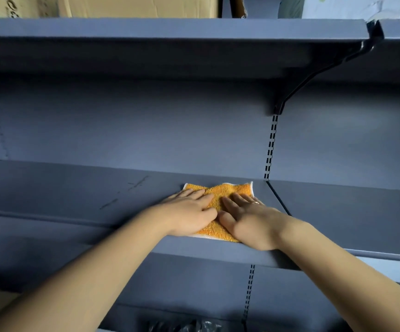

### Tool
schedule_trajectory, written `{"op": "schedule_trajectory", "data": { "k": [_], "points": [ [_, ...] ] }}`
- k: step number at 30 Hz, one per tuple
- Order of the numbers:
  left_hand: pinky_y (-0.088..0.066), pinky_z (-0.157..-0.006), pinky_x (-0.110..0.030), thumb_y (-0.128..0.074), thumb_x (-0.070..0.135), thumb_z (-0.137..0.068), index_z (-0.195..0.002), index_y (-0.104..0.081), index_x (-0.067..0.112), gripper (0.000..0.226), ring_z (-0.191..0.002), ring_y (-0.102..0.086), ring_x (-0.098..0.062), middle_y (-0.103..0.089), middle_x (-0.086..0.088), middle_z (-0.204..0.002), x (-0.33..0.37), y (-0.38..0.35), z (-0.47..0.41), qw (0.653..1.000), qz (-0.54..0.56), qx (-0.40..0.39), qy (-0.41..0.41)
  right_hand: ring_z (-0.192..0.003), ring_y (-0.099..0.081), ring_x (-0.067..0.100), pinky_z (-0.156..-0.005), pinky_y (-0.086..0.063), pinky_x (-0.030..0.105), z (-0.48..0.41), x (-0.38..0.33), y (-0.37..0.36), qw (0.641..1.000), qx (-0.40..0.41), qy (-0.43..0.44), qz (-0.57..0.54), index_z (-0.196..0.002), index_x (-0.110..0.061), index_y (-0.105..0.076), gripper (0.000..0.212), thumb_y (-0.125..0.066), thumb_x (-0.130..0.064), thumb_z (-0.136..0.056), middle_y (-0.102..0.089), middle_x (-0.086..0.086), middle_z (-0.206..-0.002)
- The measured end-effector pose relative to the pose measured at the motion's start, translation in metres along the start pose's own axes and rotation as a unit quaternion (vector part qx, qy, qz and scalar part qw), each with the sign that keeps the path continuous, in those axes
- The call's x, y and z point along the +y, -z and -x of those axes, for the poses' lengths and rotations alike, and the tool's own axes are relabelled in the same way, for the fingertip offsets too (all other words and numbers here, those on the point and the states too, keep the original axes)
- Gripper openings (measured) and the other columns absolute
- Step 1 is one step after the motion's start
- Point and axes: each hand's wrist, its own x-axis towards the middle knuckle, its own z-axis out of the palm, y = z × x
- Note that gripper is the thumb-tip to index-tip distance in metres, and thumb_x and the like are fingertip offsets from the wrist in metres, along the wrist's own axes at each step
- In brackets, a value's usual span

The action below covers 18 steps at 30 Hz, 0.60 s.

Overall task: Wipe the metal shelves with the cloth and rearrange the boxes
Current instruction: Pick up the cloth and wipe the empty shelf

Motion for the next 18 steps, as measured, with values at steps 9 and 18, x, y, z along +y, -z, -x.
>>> {"op": "schedule_trajectory", "data": {
  "k": [9, 18],
  "points": [
    [0.003, -0.124, -0.035, -0.017, 0.052, -0.104, -0.161, -0.002, 0.037, 0.061, -0.154, 0.012, -0.01, 0.008, 0.014, -0.168, -0.002, 0.001, 0.002, 1.0, 0.008, -0.011, 0.003, -0.157, 0.01, 0.024, -0.127, -0.002, 0.046, 0.005, 0.0, 0.002, 1.0, -0.015, 0.004, 0.01, -0.163, -0.022, -0.008, 0.161, 0.039, -0.094, -0.027, 0.006, 0.008, -0.17],
    [0.004, -0.125, -0.038, -0.016, 0.054, -0.102, -0.161, -0.002, 0.034, 0.064, -0.155, 0.012, -0.016, 0.01, 0.01, -0.169, -0.018, 0.004, -0.002, 0.998, 0.009, -0.026, -0.048, -0.156, 0.01, 0.011, -0.127, 0.001, 0.037, 0.014, -0.023, 0.011, 0.997, -0.003, -0.067, -0.037, -0.163, -0.029, -0.003, 0.066, -0.013, -0.058, -0.105, 0.004, -0.005, -0.171]
  ]
}}
